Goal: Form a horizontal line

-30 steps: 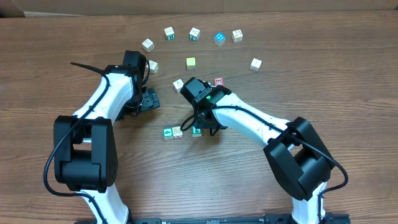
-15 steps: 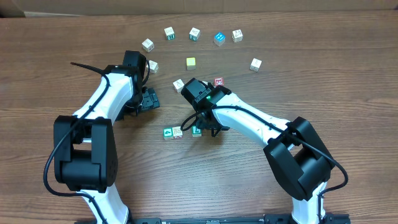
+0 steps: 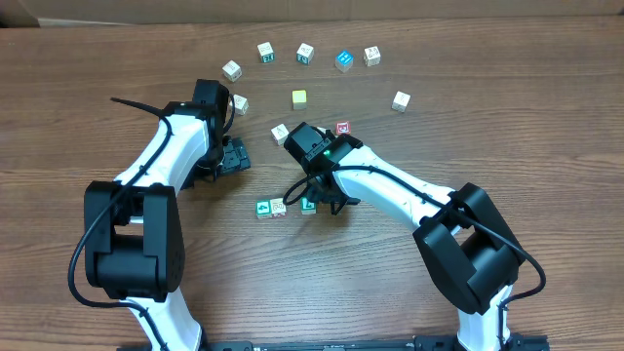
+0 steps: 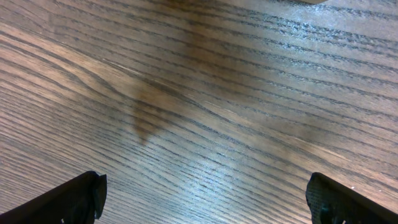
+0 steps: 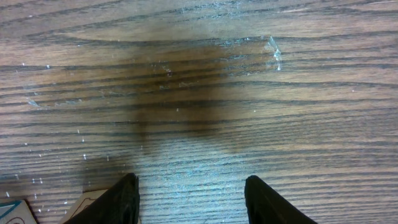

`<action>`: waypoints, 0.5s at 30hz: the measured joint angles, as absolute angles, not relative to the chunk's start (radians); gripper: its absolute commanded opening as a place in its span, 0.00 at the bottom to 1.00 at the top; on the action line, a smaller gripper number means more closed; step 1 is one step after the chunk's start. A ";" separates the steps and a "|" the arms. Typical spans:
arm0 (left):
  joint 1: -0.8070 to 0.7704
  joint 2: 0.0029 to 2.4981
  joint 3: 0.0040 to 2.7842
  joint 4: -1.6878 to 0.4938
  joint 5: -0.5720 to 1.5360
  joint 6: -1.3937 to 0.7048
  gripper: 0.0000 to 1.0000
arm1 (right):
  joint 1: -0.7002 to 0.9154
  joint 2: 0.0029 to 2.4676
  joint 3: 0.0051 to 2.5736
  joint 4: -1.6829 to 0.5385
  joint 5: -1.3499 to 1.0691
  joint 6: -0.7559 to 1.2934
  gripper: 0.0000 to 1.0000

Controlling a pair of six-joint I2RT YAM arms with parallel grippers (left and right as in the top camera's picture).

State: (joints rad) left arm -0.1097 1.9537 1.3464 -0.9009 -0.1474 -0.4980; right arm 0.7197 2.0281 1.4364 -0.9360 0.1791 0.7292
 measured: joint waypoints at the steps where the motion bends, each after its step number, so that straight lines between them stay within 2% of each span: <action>1: -0.110 1.954 1.346 -0.901 -0.147 -0.498 1.00 | 0.720 2.028 1.436 -0.935 0.179 0.730 0.52; 5: -0.110 1.954 1.346 -0.901 -0.147 -0.498 0.99 | 0.720 2.028 1.436 -0.936 0.179 0.729 0.53; 7: -0.110 1.953 1.346 -0.901 -0.147 -0.498 1.00 | 0.720 2.028 1.436 -0.936 0.179 0.730 0.59; 9: -0.110 1.954 1.346 -0.901 -0.147 -0.498 1.00 | 0.720 2.028 1.436 -0.935 0.179 0.730 0.59; 10: -0.110 1.953 1.346 -0.901 -0.147 -0.498 1.00 | 0.720 2.028 1.436 -0.936 0.178 0.733 0.57; 15: -0.110 1.954 1.346 -0.901 -0.147 -0.498 1.00 | 0.720 2.028 1.436 -0.936 0.171 0.733 0.35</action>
